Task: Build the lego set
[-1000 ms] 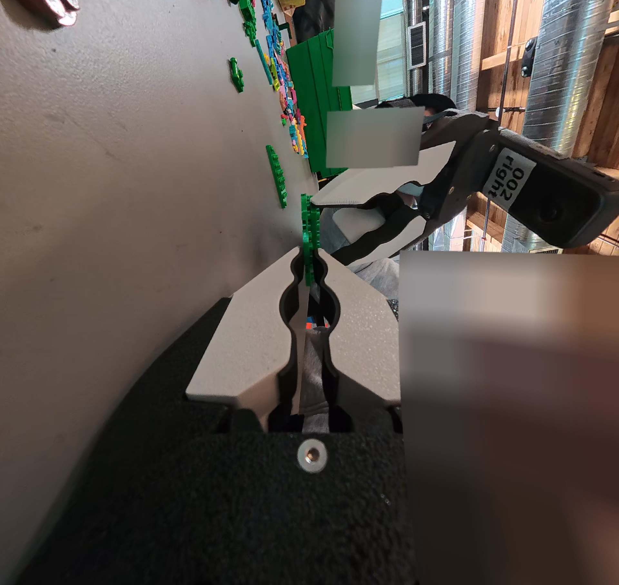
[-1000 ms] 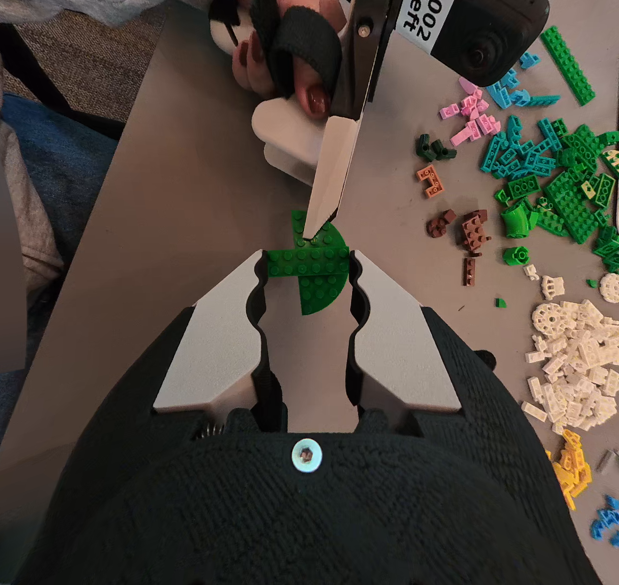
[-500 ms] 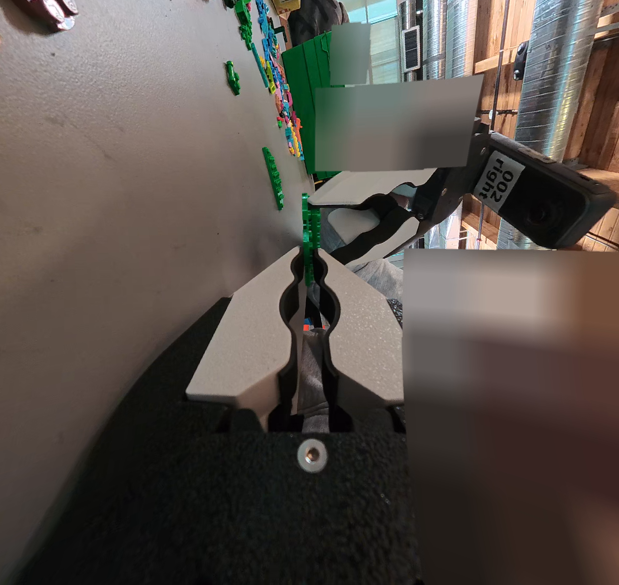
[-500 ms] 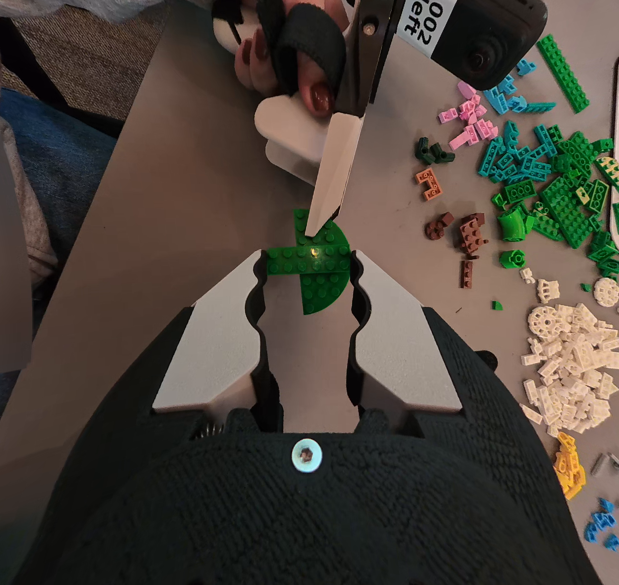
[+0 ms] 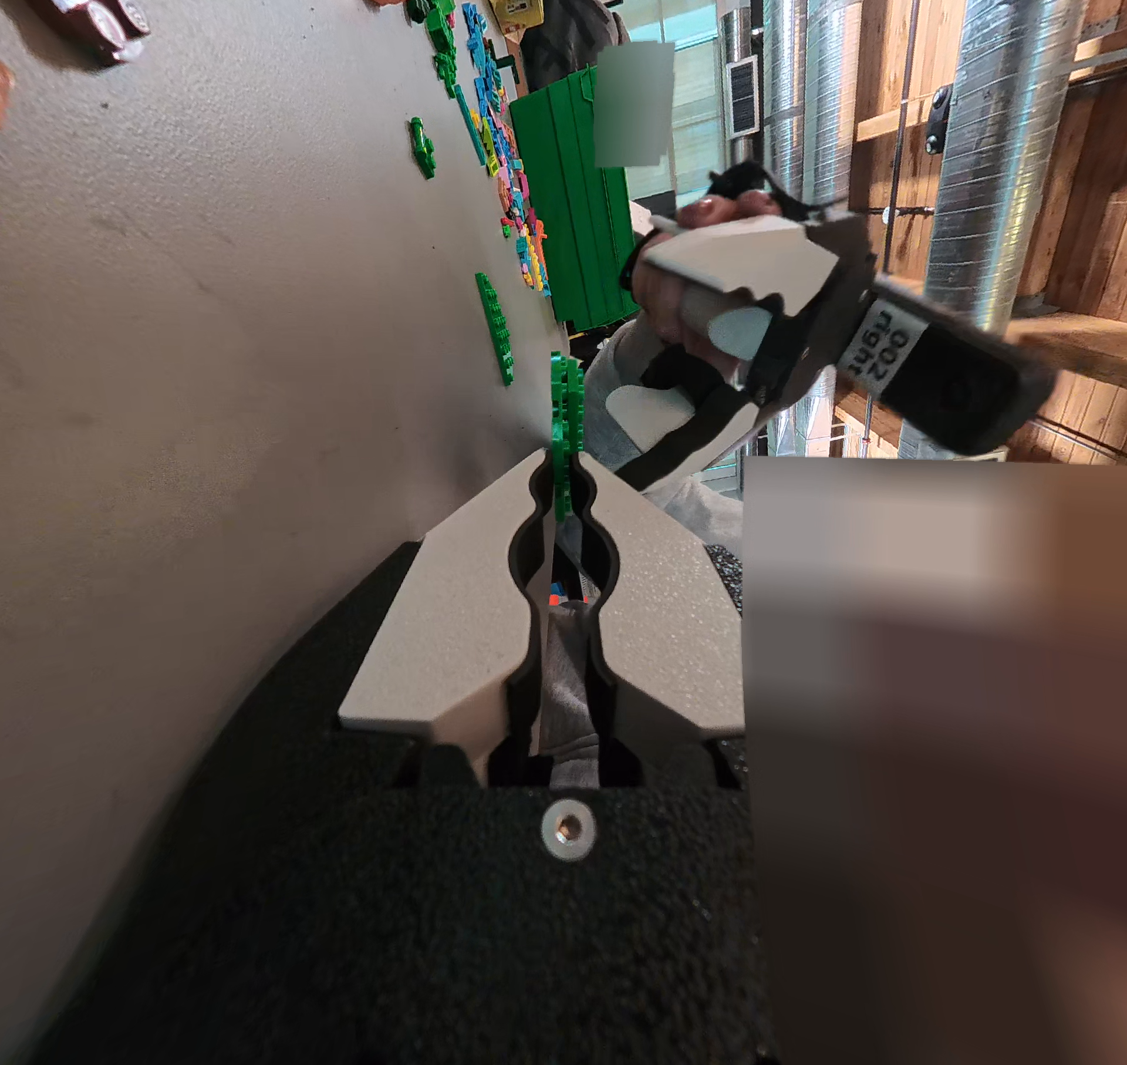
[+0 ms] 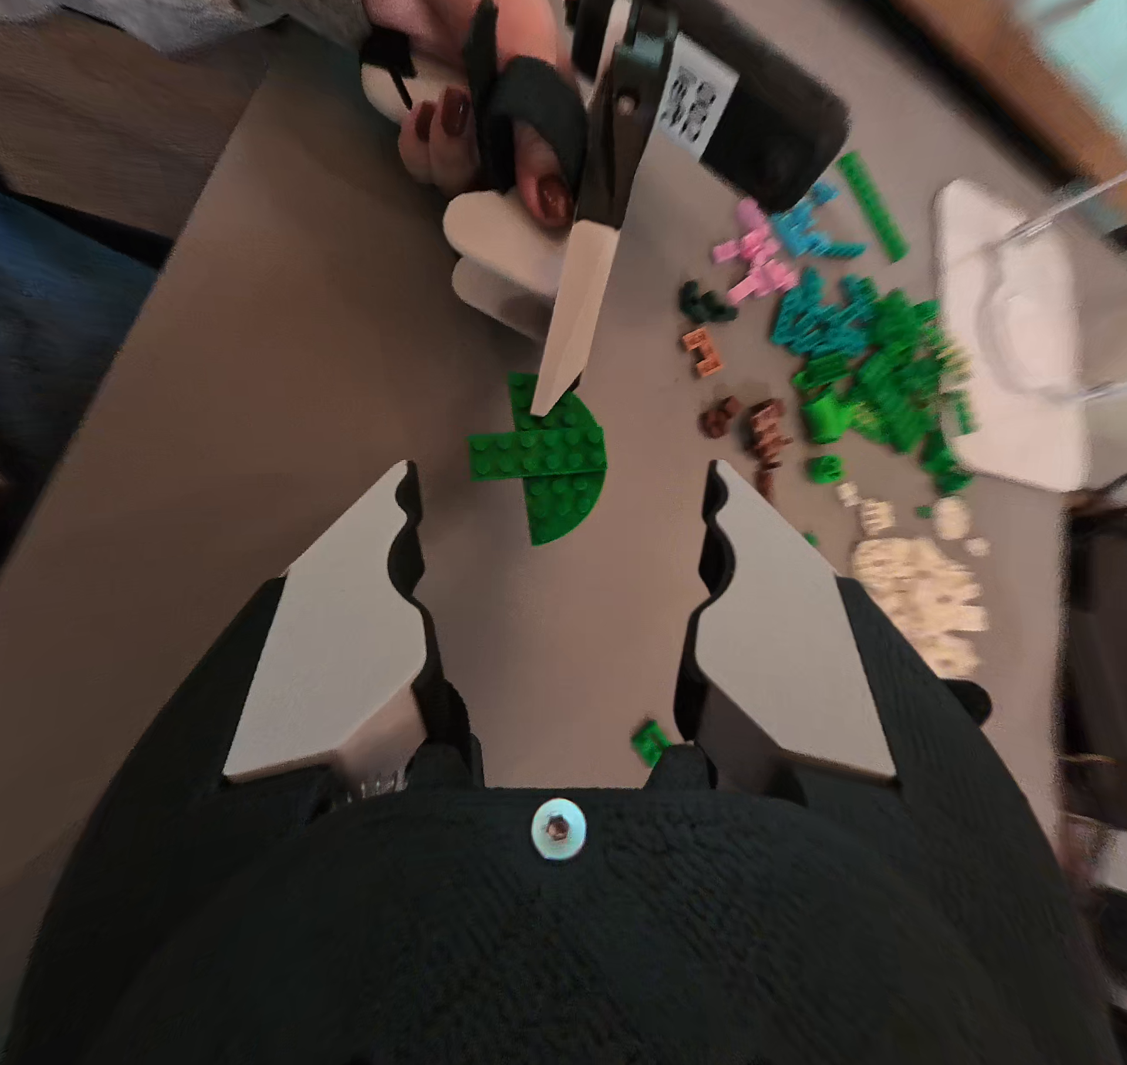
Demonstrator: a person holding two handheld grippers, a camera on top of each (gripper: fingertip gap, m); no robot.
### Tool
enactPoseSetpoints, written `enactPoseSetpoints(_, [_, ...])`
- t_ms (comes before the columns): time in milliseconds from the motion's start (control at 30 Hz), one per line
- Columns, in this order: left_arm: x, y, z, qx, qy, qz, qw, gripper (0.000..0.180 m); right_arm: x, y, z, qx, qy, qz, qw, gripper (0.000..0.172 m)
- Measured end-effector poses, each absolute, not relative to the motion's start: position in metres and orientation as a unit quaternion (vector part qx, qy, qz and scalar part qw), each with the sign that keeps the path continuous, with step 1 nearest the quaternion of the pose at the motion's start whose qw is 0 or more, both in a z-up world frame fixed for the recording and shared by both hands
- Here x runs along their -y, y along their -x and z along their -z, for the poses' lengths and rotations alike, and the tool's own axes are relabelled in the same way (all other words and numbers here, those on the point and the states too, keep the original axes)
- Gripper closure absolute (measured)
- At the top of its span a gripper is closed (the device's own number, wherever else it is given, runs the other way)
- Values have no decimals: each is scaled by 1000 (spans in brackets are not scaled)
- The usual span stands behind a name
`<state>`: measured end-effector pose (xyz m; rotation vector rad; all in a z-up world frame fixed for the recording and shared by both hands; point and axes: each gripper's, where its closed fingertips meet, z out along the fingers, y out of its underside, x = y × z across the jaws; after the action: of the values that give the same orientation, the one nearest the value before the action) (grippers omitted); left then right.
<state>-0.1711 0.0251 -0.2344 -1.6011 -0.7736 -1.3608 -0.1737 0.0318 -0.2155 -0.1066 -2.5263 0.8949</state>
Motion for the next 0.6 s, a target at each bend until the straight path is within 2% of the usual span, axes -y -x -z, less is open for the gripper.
enactPoseSetpoints(67, [-25, 172, 233, 312, 639, 548, 440, 180, -36, 174, 214, 896, -13, -307, 320, 69])
enactPoseSetpoints(233, [-24, 174, 231, 313, 633, 553, 443, 179, -44, 182, 223, 821, -148, -175, 522, 74])
enactPoseSetpoints(400, [-23, 175, 229, 312, 626, 557, 448, 180, -33, 193, 224, 768, -210, -120, 593, 92])
enactPoseSetpoints(500, [-22, 176, 226, 311, 617, 564, 453, 179, -29, 201, 230, 754, -228, -86, 610, 101])
enactPoseSetpoints(600, [-21, 177, 224, 310, 613, 567, 455, 179, -23, 203, 233, 740, -241, -80, 623, 118])
